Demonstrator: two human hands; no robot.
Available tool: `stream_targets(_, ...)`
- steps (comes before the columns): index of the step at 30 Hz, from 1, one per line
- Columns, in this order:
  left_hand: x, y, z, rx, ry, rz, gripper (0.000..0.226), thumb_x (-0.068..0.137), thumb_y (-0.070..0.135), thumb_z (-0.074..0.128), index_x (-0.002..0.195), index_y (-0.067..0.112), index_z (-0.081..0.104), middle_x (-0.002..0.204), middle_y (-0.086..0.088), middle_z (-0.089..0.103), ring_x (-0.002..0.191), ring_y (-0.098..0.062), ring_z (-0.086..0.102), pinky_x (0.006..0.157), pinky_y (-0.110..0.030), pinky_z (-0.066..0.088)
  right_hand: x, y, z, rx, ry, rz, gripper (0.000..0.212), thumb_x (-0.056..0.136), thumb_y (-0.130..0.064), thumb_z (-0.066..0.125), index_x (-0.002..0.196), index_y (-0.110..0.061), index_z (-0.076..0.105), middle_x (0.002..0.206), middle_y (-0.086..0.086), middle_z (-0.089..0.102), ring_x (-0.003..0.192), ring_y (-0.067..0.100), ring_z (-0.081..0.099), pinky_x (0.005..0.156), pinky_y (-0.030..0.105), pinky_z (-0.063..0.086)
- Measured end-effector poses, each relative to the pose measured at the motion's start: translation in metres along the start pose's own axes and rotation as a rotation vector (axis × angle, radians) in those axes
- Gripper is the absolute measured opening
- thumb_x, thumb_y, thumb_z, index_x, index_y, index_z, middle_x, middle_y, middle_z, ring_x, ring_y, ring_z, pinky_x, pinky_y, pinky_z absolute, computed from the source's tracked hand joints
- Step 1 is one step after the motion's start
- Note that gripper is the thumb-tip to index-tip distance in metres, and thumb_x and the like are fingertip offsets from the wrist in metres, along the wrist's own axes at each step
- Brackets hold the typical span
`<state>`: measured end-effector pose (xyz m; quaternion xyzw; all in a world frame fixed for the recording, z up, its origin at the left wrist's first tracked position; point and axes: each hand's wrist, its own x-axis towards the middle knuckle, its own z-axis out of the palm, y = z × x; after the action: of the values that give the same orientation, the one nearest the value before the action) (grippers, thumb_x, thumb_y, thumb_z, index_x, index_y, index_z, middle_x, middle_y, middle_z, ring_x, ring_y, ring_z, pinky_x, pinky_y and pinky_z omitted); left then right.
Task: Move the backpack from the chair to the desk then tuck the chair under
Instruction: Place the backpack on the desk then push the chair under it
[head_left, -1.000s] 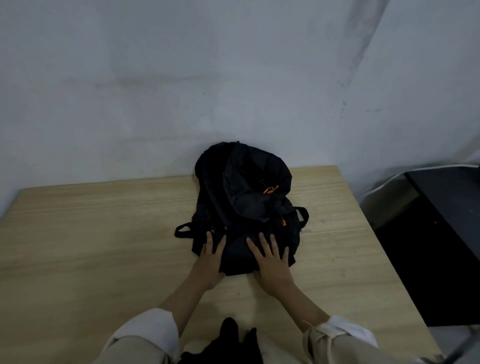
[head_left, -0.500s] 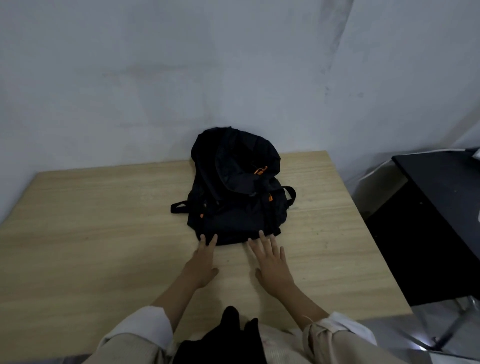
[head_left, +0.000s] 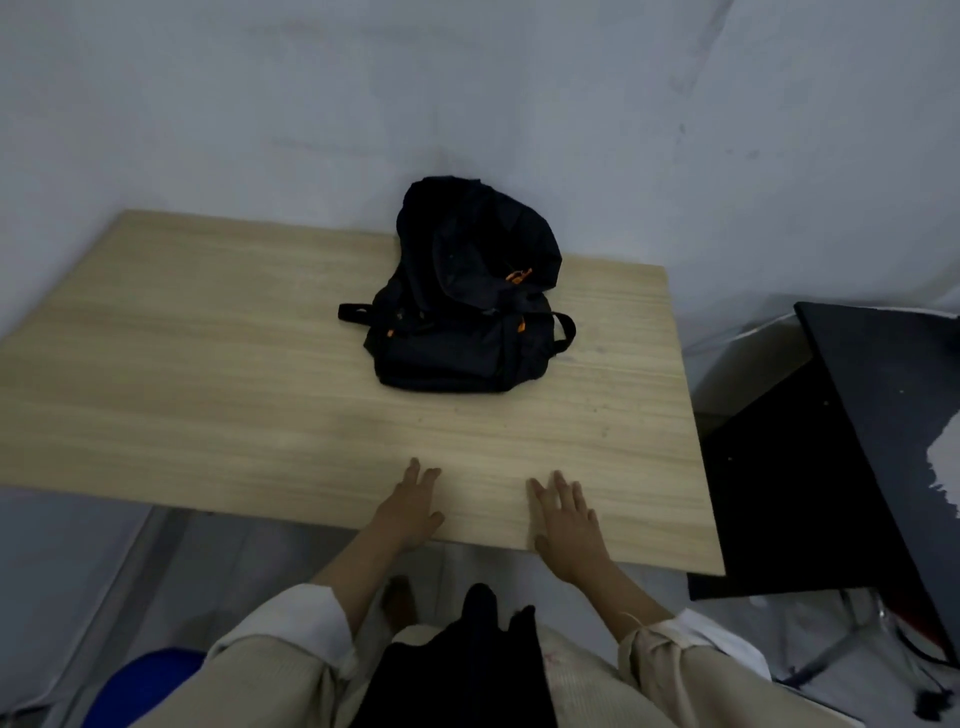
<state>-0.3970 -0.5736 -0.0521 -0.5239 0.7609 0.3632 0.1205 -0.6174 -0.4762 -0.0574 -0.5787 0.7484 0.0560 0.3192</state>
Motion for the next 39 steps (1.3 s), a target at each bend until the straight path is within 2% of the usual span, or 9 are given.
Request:
stream_targets(9, -0.064, 0.023, 0.081, -0.126, 0.137, -0.016, 0.070, 0.092, 0.016, 0.054, 0.148, 0.007, 0.013, 0.159, -0.020, 0.003, 0.147, -0.032, 0.010, 0.118, -0.036, 0.019, -0.055, 0.045, 0.033, 0.015, 0.012, -0.094, 0.075, 0.098, -0.017, 0.048, 0.154, -0.026, -0.001, 0.163, 0.010, -0.015, 0.150, 0.037, -0.011, 0.121, 0.054, 0.012)
stream_targets(14, -0.100, 0.040, 0.116, -0.181, 0.141, -0.040, 0.070, 0.094, 0.019, 0.052, 0.149, 0.009, 0.009, 0.159, -0.017, -0.004, 0.146, -0.031, 0.014, 0.116, -0.034, 0.020, -0.087, 0.058, 0.055, 0.045, 0.030, -0.100, 0.077, 0.095, -0.017, 0.052, 0.154, -0.026, 0.003, 0.164, 0.009, -0.011, 0.150, 0.035, -0.006, 0.118, 0.056, 0.022)
stream_targets(21, -0.128, 0.054, 0.119, -0.168, 0.193, 0.026, 0.064, 0.094, 0.019, 0.052, 0.148, 0.017, 0.017, 0.160, -0.017, -0.006, 0.147, -0.029, 0.013, 0.116, -0.034, 0.020, -0.133, 0.058, 0.066, 0.088, 0.113, -0.061, 0.078, 0.095, -0.020, 0.053, 0.154, -0.024, 0.003, 0.164, 0.013, -0.006, 0.150, 0.036, 0.001, 0.119, 0.053, 0.023)
stream_targets(26, -0.158, 0.055, 0.137, -0.149, 0.209, 0.080, 0.061, 0.094, 0.017, 0.051, 0.147, 0.011, 0.020, 0.159, -0.019, -0.004, 0.147, -0.028, 0.011, 0.116, -0.032, 0.019, -0.162, 0.061, 0.080, 0.156, 0.165, -0.051, 0.077, 0.094, -0.019, 0.055, 0.154, -0.025, 0.006, 0.164, 0.012, -0.003, 0.150, 0.036, 0.002, 0.120, 0.051, 0.021)
stream_targets(32, -0.242, 0.032, 0.192, -0.145, 0.181, 0.097, 0.060, 0.096, 0.019, 0.048, 0.147, 0.010, 0.018, 0.159, -0.017, 0.002, 0.148, -0.026, 0.009, 0.118, -0.033, 0.016, -0.242, 0.035, 0.132, 0.280, 0.202, -0.031, 0.076, 0.095, -0.019, 0.054, 0.154, -0.023, 0.007, 0.164, 0.013, -0.004, 0.150, 0.036, 0.002, 0.119, 0.049, 0.024)
stream_targets(36, -0.297, 0.017, 0.232, -0.176, 0.195, 0.092, 0.057, 0.096, 0.018, 0.049, 0.146, 0.013, 0.022, 0.158, -0.016, 0.006, 0.145, -0.027, 0.017, 0.115, -0.038, 0.027, -0.309, 0.019, 0.185, 0.309, 0.208, -0.066, 0.073, 0.095, -0.019, 0.053, 0.154, -0.020, 0.008, 0.163, 0.015, -0.001, 0.150, 0.032, 0.004, 0.121, 0.044, 0.021)
stream_targets(39, -0.326, 0.017, 0.255, -0.176, 0.216, 0.102, 0.056, 0.096, 0.017, 0.050, 0.145, 0.011, 0.025, 0.158, -0.017, 0.010, 0.144, -0.027, 0.022, 0.115, -0.031, 0.024, -0.347, 0.014, 0.209, 0.304, 0.210, -0.105, 0.074, 0.096, -0.019, 0.052, 0.154, -0.022, 0.007, 0.163, 0.014, -0.001, 0.150, 0.031, 0.006, 0.121, 0.045, 0.022)
